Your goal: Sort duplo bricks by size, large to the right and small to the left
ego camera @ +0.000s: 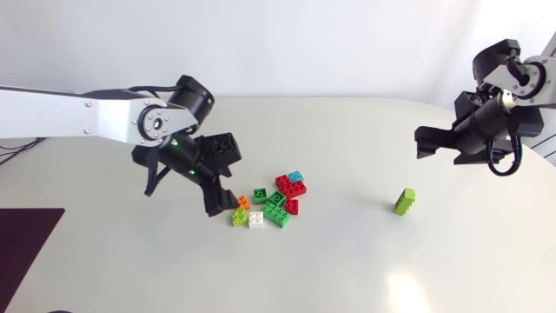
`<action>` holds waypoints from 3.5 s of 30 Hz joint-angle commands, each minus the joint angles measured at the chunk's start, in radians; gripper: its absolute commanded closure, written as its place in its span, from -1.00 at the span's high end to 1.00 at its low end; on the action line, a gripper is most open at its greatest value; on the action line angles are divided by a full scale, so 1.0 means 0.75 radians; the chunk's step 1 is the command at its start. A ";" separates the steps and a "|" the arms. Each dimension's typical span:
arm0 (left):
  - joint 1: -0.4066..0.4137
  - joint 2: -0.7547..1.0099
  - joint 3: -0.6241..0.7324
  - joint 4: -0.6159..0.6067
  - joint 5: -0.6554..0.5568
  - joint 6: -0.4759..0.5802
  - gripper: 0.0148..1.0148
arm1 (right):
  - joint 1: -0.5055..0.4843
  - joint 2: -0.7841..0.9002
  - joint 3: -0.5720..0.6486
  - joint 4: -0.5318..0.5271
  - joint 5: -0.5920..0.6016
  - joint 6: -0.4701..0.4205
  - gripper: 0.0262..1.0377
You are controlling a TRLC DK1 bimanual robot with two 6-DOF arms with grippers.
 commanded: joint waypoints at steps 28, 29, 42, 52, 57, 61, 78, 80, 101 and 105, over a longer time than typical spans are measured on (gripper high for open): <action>0.015 0.424 0.217 0.106 0.029 -0.016 0.94 | -0.017 -0.037 -0.106 -0.001 -0.042 0.034 0.91; 0.015 0.431 0.221 0.106 0.029 -0.021 0.94 | -0.017 -0.037 -0.106 -0.001 -0.042 0.034 0.91; 0.064 0.533 0.227 0.106 -0.018 -0.023 0.94 | -0.015 -0.065 -0.147 -0.005 -0.049 0.032 0.91; 0.281 0.561 0.268 0.116 -0.034 -0.012 0.94 | -0.005 -0.067 -0.163 -0.005 -0.051 0.032 0.91; 0.412 0.584 0.294 0.116 -0.036 -0.002 0.94 | -0.005 -0.078 -0.177 -0.005 -0.049 0.030 0.91; 0.504 0.533 0.229 0.098 -0.034 0.063 0.94 | -0.005 -0.094 -0.185 -0.007 -0.049 0.020 0.91; 0.340 0.353 0.302 0.231 -0.067 -0.471 0.94 | -0.013 -0.162 -0.230 -0.005 -0.069 0.016 0.92; 0.324 0.388 0.288 0.272 -0.153 -0.634 0.94 | -0.022 -0.164 -0.230 -0.005 -0.069 0.010 0.91; 0.267 0.424 0.239 0.053 -0.312 -1.074 0.94 | -0.026 -0.180 -0.284 0.011 -0.077 0.010 0.91; 0.244 0.400 0.241 0.035 -0.310 -1.074 0.94 | -0.038 -0.184 -0.290 0.011 -0.079 -0.003 0.91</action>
